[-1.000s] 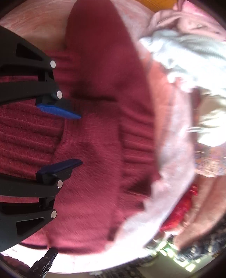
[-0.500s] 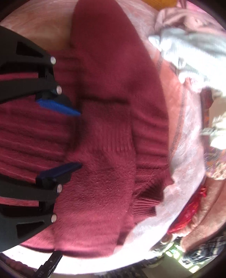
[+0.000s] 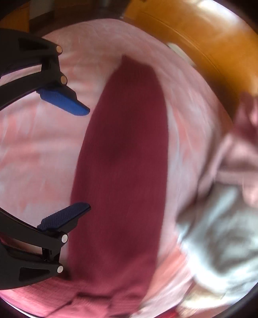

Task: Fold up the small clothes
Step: 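Move the left tool to the other sleeve cuff and grasp it, then fold that sleeve across the sweater body with the left tool and release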

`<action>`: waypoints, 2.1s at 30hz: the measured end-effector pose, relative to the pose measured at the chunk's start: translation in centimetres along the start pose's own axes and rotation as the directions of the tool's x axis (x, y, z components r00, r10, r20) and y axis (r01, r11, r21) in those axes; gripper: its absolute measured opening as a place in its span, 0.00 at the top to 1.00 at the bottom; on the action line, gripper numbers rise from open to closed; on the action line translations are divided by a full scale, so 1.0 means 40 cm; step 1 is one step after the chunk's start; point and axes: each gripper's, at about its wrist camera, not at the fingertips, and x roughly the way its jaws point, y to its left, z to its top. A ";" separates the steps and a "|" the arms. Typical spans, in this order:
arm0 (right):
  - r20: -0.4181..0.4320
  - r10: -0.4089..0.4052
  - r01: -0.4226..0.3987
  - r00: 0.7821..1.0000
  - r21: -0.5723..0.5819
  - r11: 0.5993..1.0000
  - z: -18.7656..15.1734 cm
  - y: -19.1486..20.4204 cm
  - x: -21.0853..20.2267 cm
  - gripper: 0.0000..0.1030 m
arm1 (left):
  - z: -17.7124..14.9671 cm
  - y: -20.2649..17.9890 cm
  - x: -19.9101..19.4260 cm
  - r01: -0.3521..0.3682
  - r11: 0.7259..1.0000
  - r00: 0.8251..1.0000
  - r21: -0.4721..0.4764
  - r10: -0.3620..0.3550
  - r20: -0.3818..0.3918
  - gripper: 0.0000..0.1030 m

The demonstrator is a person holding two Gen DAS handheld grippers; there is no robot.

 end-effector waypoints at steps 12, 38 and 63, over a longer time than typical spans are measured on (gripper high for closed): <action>-0.003 -0.011 0.010 1.000 -0.137 0.990 0.104 0.263 0.132 0.40 | 0.128 0.220 0.143 0.040 0.993 0.999 -0.114 -0.041 -0.013 0.15; 0.039 -0.040 0.043 0.998 -0.064 0.997 0.028 0.087 0.081 0.37 | 0.098 -0.019 -0.117 0.313 0.947 0.926 0.079 -0.322 0.197 0.92; 0.063 -0.053 0.053 0.997 -0.001 0.999 -0.065 -0.108 0.019 0.37 | -0.164 -0.738 -0.205 0.568 0.719 0.799 0.400 -0.598 -0.061 0.92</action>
